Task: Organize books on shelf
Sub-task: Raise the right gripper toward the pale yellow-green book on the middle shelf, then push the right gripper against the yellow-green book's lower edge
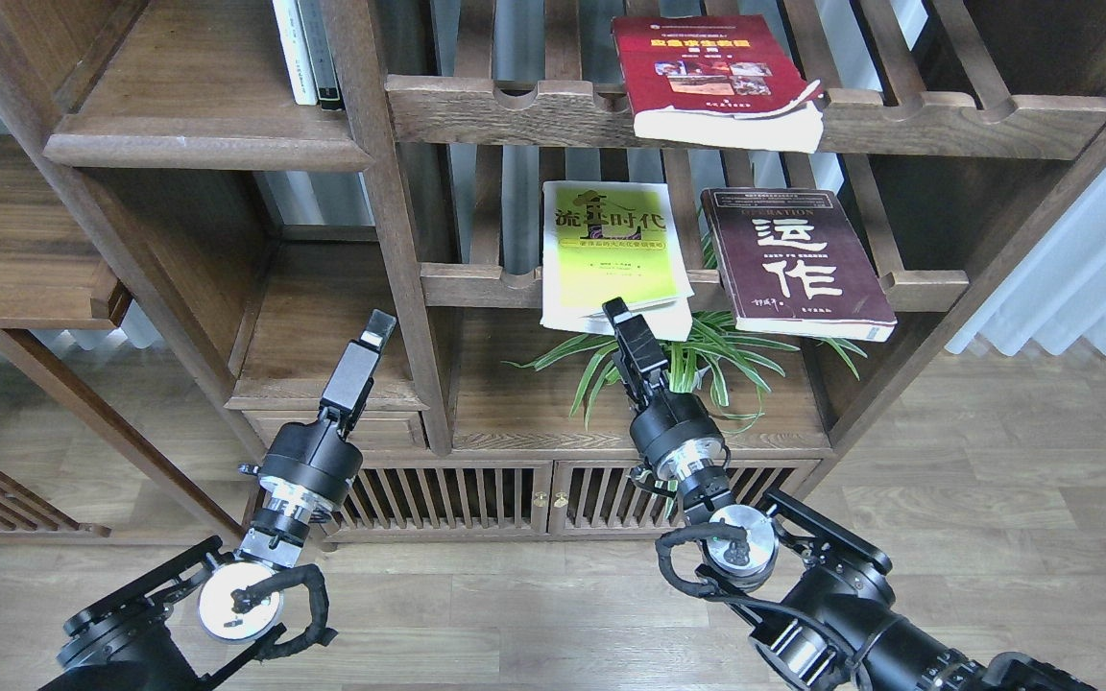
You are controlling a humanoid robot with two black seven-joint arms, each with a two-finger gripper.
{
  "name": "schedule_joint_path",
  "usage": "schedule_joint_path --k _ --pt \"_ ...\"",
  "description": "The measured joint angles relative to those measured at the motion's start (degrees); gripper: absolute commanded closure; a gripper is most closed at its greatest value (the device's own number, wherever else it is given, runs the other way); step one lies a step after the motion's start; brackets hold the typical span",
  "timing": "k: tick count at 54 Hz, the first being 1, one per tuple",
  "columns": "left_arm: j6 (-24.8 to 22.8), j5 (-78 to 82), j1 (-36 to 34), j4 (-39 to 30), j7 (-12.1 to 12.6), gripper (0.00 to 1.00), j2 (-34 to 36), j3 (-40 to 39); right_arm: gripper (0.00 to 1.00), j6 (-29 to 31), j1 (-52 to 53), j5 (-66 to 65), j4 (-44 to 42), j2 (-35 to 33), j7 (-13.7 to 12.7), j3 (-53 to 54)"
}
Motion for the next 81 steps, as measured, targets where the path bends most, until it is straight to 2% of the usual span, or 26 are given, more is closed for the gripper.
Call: schedule_joint_path --k 20,46,58,65,70,74,81 --pt "0.0 0.3 0.1 0.6 0.0 0.00 -0.4 0.0 0.01 -1.7 4.6 3.3 -4.0 0.0 -0.4 2.0" --pt "0.0 0.3 0.0 1.0 0.0 0.00 -0.6 -0.1 0.02 -6.3 6.5 5.6 -4.7 0.0 -0.7 1.8" --pt "0.0 0.3 0.0 1.0 0.0 0.00 -0.5 -0.1 0.03 -7.3 6.6 6.2 -4.7 0.0 -1.9 1.5" --pt "0.0 0.4 0.0 1.1 0.0 0.00 -0.5 -0.1 0.06 -7.4 6.6 6.3 -4.6 0.0 -2.4 1.5" --pt "0.0 0.4 0.0 1.2 0.0 0.00 -0.6 -0.1 0.10 -7.4 6.7 6.3 -4.6 0.0 -2.6 1.4" --pt "0.0 0.4 0.0 1.3 0.0 0.00 -0.6 -0.1 0.18 -7.4 6.9 6.4 -4.6 0.0 -2.6 1.4" --pt "0.0 0.4 -0.1 1.3 0.0 0.00 -0.6 -0.1 0.25 -7.4 7.2 7.1 -4.6 0.0 -2.6 1.5"
